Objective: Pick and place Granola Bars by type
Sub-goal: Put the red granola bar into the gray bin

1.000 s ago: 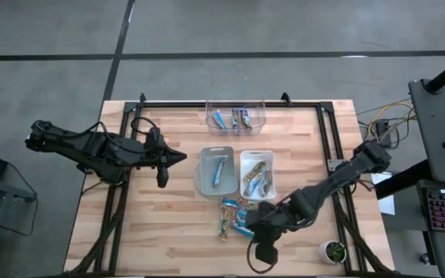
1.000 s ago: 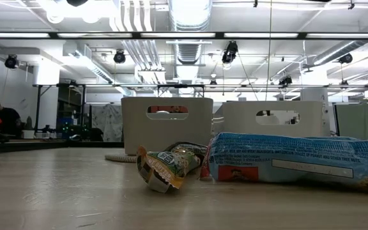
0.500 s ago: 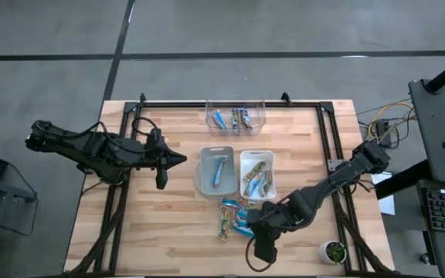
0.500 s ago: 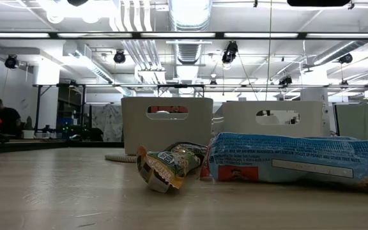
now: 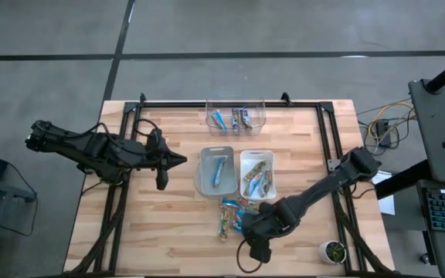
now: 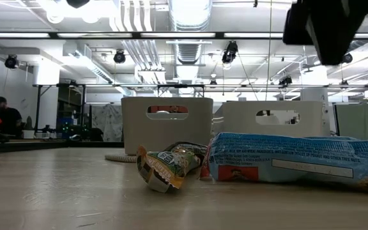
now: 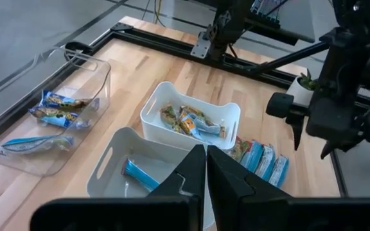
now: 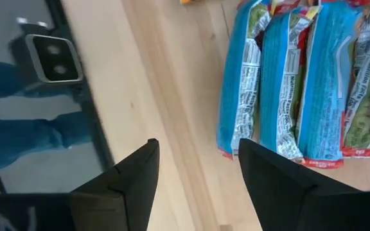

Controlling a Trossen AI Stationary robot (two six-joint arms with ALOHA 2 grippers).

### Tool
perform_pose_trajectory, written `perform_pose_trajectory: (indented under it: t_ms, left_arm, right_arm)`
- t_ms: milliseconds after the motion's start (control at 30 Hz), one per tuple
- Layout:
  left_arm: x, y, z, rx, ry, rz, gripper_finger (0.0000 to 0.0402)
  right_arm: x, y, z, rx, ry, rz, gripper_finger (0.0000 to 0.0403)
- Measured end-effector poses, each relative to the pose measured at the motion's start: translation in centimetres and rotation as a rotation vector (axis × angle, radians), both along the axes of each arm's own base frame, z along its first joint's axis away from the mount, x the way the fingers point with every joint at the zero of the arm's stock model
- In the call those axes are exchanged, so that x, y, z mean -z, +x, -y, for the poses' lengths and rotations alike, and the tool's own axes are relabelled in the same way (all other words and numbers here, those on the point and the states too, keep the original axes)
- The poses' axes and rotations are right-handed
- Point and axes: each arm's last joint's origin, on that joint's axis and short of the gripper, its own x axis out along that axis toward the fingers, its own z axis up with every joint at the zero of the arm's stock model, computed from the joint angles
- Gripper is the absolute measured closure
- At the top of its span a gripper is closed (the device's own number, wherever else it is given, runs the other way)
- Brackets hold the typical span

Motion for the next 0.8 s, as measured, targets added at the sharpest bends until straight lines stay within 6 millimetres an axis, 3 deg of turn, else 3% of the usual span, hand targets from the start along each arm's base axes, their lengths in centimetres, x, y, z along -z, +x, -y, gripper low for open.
perform_pose_trajectory:
  t_ms: [367,800]
  left_arm:
    - [1.1,0.2,0.0,-0.004,0.001,-0.032,0.0402]
    - [1.1,0.1,0.0,-0.005,-0.001,-0.030,0.0402]
  right_arm:
    - [3.7,1.6,-0.2,-0.029,-0.024,-0.084,0.0199]
    - [7.1,3.8,0.3,-0.005,-0.061,-0.147,0.0199]
